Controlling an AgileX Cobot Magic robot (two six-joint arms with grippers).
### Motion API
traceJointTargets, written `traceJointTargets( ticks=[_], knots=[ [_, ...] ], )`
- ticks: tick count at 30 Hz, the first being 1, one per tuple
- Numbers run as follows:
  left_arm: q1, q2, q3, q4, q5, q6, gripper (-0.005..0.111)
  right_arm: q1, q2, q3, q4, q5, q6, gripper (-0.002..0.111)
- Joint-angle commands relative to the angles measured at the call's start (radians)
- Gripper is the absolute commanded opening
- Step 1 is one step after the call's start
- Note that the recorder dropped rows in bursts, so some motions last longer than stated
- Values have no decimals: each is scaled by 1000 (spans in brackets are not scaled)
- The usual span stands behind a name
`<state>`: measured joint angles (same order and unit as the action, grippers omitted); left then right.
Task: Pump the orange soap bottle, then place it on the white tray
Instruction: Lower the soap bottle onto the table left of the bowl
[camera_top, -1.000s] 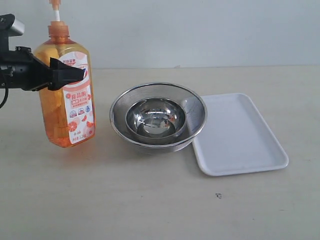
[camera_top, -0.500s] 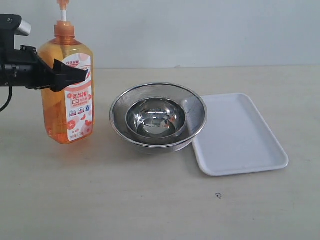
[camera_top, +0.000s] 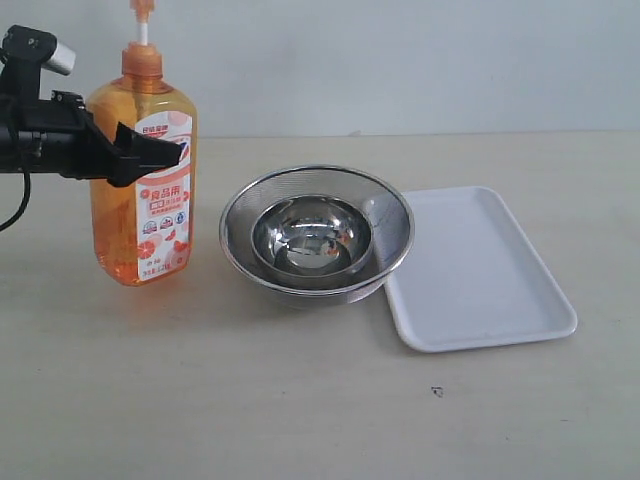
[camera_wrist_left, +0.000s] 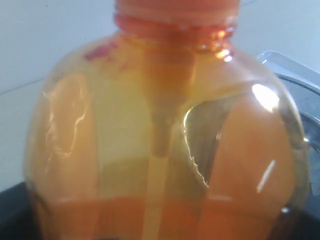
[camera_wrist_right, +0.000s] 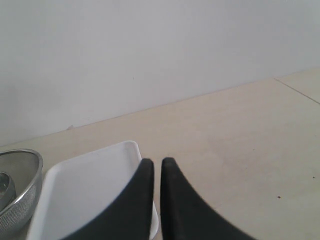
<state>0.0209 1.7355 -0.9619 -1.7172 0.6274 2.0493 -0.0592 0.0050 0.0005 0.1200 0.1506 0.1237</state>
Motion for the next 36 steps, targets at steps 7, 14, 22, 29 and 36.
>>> traceJointTargets(
  ticks=[7,14,22,29,36],
  knots=[
    [-7,-12,-16,-27,80,-38,5,-5,-5,0,2,-3,-2,1],
    [-7,-12,-16,-27,80,-44,5,-5,-5,0,2,-3,-3,1],
    [-7,-12,4,-27,125,38,5,-5,-5,0,2,-3,-3,1],
    [16,-12,44,-27,191,51,5,-5,-5,0,2,-3,-3,1],
    [40,-12,44,27,222,9,5,-5,-5,0,2,-3,-1,1]
  ],
)
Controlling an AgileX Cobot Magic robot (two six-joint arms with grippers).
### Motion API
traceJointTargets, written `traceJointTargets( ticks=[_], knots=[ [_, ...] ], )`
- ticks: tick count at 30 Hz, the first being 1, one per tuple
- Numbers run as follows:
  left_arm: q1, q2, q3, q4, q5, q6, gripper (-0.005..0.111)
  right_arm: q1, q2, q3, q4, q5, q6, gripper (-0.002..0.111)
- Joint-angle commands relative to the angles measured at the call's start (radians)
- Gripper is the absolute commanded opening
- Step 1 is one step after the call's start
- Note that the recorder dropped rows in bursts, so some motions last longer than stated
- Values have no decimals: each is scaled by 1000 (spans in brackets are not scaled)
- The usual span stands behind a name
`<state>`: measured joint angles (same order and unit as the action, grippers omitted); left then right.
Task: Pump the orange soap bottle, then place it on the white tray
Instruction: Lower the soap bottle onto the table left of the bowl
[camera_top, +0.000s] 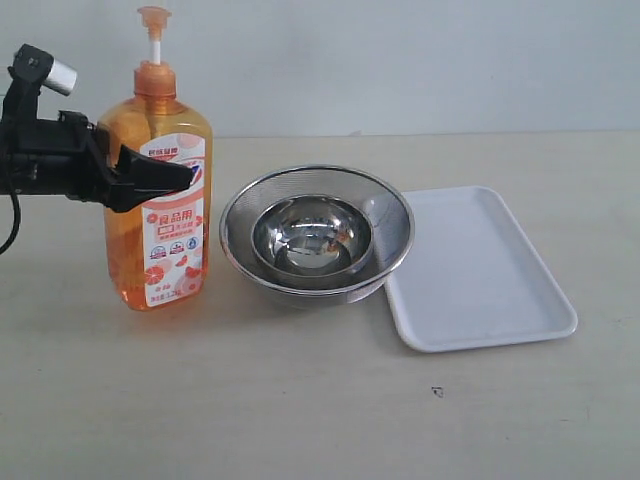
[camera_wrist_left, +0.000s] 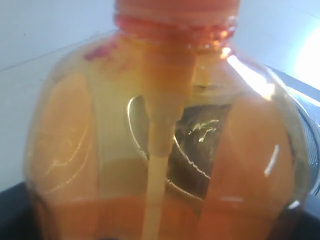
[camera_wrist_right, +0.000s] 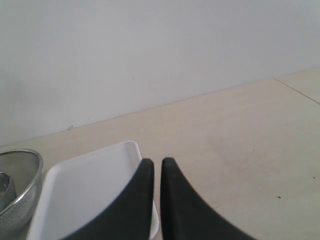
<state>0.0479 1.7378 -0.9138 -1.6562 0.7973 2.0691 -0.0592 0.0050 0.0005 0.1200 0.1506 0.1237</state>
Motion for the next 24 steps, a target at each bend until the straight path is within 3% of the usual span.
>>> traceJointTargets(
  ticks=[1,12,18,22,24],
  knots=[
    [13,-12,-4,-34,28,-2,5,-5,-5,0,2,-5,-1,1],
    [11,-3,-46,111,-82,-97,5,-5,-5,0,2,-4,-1,1],
    [15,-5,-34,34,4,-44,5,-5,-5,0,2,-4,-1,1],
    [-2,-7,-35,132,-82,-90,5,-5,-5,0,2,-4,-1,1],
    [-2,-7,-56,253,-139,-214,5,-5,-5,0,2,-4,-1,1]
  ],
)
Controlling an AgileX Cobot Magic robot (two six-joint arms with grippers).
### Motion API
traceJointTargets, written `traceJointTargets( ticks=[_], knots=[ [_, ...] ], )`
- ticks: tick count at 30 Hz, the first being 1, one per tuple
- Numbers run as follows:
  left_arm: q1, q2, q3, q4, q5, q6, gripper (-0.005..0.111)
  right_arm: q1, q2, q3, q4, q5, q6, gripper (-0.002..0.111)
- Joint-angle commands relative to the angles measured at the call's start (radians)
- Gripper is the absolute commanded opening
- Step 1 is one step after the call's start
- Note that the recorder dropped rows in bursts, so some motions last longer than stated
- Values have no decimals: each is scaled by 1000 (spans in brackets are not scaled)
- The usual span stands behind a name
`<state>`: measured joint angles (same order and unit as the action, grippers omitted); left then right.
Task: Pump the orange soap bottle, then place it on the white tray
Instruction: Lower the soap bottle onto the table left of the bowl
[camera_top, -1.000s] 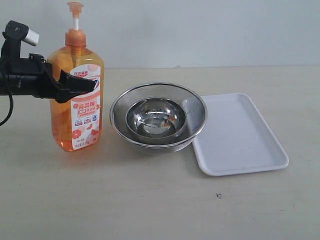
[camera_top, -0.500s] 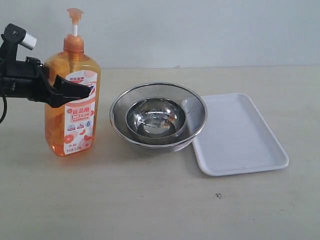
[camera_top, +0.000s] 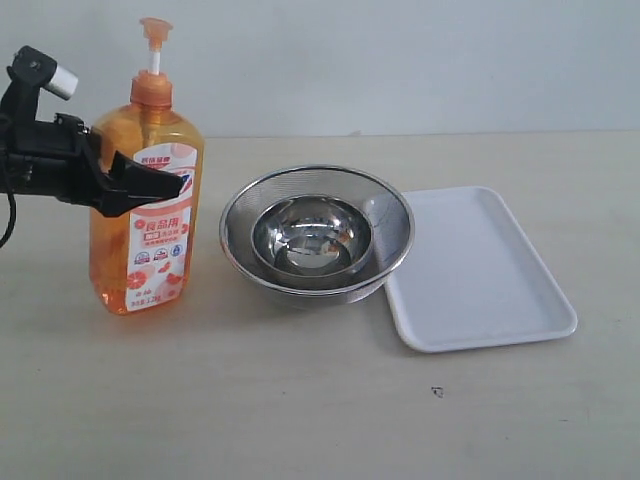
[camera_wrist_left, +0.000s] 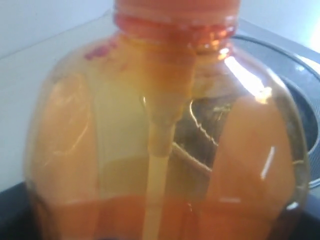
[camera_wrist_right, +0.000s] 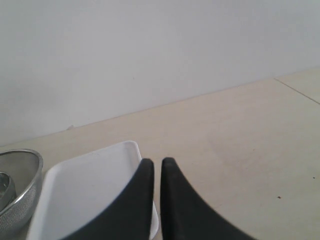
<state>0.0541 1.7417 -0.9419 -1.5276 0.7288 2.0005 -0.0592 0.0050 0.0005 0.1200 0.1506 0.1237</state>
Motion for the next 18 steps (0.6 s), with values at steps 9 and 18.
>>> traceJointTargets(
  ticks=[9,18],
  knots=[
    [-34,-15,-71,488,-274,-624,5,-5,-5,0,2,-4,-1,1],
    [-126,-20,-77,807,-424,-1041,5,-5,-5,0,2,-4,-1,1]
  ],
)
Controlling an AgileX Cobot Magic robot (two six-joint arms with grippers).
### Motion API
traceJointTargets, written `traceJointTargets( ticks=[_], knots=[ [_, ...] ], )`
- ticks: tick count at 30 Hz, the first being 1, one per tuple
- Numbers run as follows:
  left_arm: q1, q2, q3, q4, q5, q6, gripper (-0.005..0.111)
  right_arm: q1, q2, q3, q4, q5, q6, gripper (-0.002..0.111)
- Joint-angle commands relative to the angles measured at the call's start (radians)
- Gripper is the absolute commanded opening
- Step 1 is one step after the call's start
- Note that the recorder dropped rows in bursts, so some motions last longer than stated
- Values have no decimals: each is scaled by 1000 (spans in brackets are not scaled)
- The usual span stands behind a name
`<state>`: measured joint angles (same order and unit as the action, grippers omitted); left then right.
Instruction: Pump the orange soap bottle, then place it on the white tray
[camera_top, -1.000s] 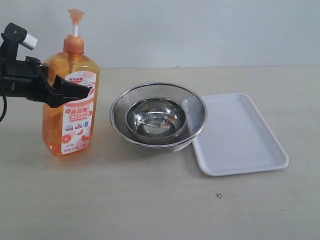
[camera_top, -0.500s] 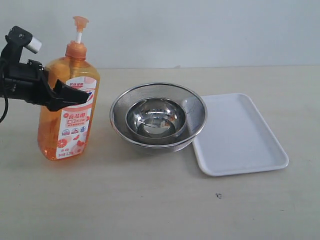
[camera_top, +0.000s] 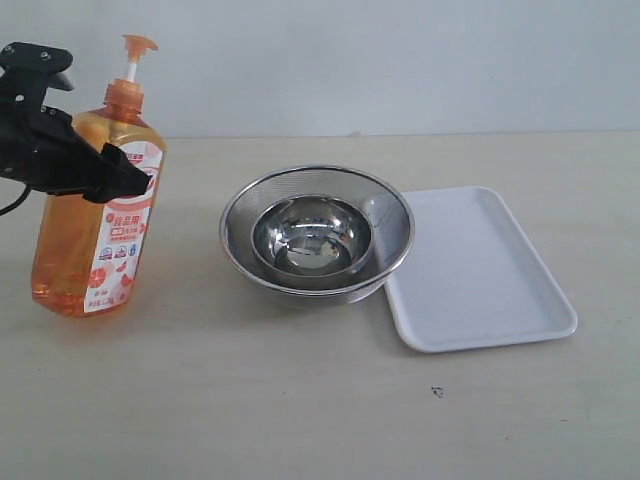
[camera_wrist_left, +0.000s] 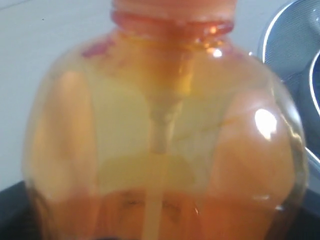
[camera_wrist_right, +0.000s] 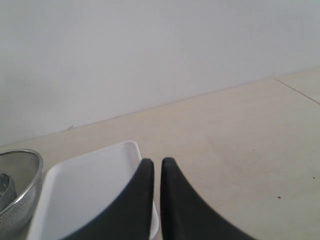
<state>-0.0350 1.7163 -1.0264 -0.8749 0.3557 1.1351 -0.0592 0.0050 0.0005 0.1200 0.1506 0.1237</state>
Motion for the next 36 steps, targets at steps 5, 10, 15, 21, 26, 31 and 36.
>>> traceJointTargets(
  ticks=[5,10,15,21,26,31,36],
  knots=[
    [-71,-3,35,471,-200,-586,5,-5,-5,0,2,-4,-1,1],
    [-95,-40,117,937,-415,-1135,5,-5,-5,0,2,-4,-1,1],
    [-97,-69,265,1091,-763,-1414,5,-5,-5,0,2,-4,-1,1],
    [-97,-67,446,1011,-1214,-1362,5,-5,-5,0,2,-4,-1,1],
    [-97,-67,508,942,-1333,-1189,5,-5,-5,0,2,-4,-1,1],
    [-130,-67,507,980,-1352,-1014,5,-5,-5,0,2,-4,-1,1],
    [-261,-67,507,931,-1359,-799,5,-5,-5,0,2,-4,-1,1]
  ],
)
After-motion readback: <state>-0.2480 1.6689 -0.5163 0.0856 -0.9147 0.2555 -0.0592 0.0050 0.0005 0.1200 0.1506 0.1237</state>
